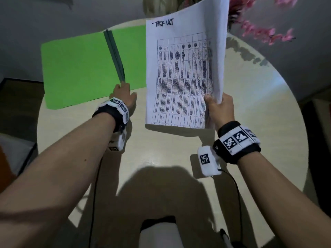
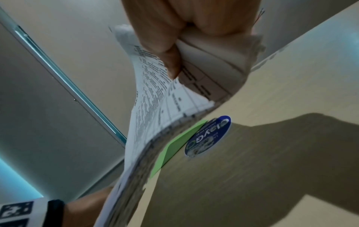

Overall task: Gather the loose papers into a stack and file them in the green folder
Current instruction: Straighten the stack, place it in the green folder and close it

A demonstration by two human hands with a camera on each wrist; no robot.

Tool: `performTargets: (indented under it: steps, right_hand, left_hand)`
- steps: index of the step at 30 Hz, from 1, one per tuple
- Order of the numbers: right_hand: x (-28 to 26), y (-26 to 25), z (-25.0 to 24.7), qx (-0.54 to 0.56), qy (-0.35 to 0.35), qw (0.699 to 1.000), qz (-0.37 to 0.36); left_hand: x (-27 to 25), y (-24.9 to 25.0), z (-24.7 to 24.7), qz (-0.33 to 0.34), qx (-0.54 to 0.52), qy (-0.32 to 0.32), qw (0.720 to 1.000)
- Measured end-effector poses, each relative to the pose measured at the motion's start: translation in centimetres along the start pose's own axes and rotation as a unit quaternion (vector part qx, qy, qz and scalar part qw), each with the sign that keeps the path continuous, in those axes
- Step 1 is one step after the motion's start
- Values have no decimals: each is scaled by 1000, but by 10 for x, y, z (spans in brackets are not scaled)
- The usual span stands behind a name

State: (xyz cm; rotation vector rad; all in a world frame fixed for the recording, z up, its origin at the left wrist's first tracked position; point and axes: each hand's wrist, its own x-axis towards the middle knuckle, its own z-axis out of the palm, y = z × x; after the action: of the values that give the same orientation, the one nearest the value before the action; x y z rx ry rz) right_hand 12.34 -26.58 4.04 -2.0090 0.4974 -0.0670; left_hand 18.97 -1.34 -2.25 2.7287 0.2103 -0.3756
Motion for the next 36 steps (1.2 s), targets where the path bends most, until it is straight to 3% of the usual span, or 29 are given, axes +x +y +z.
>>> performTargets:
  steps: [6,12,17,20,22,25,36]
  right_hand:
    - [-10,7,-7,9,3,1000,7]
    - [-35,18,-28,33,6,998,49]
    - [-67,39,-38,86,-18,988,127]
    - [-83,55,-41,80,-40,982,168]
    - [-91,62,-41,80,-54,979,181]
    - [-96,67,-37,76,-71,976,193]
    - [-89,77,-25,15,-89,973,214]
  left_hand:
    - [-29,2,-1,59,31,24,997]
    - [-115,-8,18,130,107,-16,986]
    - [-170,-12,20,165,134,-68,975]
    - [-175,-5,19,138,93,-62,984]
    - [-166,1,20,73,8,-40,997]
    - [-147,7,27,-22,-109,-41,993]
    - [-152,14,40,-21,-217,-72,973]
